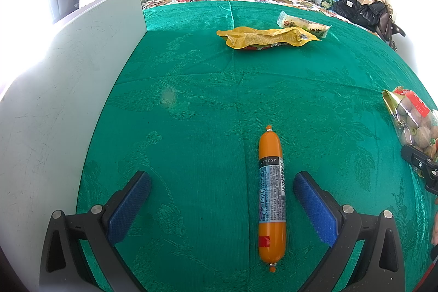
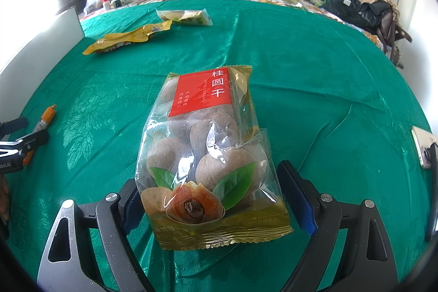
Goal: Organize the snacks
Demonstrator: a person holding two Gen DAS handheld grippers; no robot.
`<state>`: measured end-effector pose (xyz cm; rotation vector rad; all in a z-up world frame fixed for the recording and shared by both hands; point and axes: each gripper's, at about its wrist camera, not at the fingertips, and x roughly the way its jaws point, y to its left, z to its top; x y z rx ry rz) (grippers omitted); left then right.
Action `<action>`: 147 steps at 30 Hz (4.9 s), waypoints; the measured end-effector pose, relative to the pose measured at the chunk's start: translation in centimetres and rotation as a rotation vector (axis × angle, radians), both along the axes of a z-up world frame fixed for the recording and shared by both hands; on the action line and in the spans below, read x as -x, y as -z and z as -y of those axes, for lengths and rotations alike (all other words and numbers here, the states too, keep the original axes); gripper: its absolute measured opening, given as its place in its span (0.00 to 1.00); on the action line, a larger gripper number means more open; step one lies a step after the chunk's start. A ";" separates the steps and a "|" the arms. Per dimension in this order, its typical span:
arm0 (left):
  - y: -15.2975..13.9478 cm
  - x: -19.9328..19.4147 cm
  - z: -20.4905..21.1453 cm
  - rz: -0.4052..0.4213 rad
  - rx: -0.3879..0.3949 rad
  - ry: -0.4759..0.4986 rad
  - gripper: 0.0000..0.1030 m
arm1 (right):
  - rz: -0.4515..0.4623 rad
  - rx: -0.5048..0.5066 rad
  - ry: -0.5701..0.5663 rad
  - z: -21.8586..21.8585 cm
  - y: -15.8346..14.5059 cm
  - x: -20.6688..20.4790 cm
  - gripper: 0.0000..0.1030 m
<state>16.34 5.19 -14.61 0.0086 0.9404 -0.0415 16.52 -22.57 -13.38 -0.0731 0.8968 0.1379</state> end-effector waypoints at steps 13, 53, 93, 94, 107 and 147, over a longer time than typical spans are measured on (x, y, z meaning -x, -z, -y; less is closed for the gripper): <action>-0.5 -0.6 0.3 -0.156 -0.001 0.078 0.99 | -0.189 -0.001 -0.001 0.1 -1.6 -1.7 0.86; -12.0 15.1 -29.4 0.082 0.082 -0.452 0.43 | -0.147 -0.420 -0.625 -37.5 -16.8 5.9 0.65; -10.4 -3.9 2.3 -0.105 -0.018 0.183 0.92 | 0.005 -0.009 0.152 8.7 1.0 2.5 0.87; -9.9 -4.8 2.0 -0.121 -0.010 0.179 0.92 | 0.005 -0.009 0.152 8.7 1.0 2.4 0.87; -4.1 -17.1 8.5 -0.260 -0.257 0.431 0.92 | 0.005 -0.013 0.146 8.6 1.2 2.3 0.90; 0.0 -1.6 0.4 -0.078 -0.022 -0.039 0.95 | 0.002 -0.013 0.135 8.4 1.6 2.1 0.93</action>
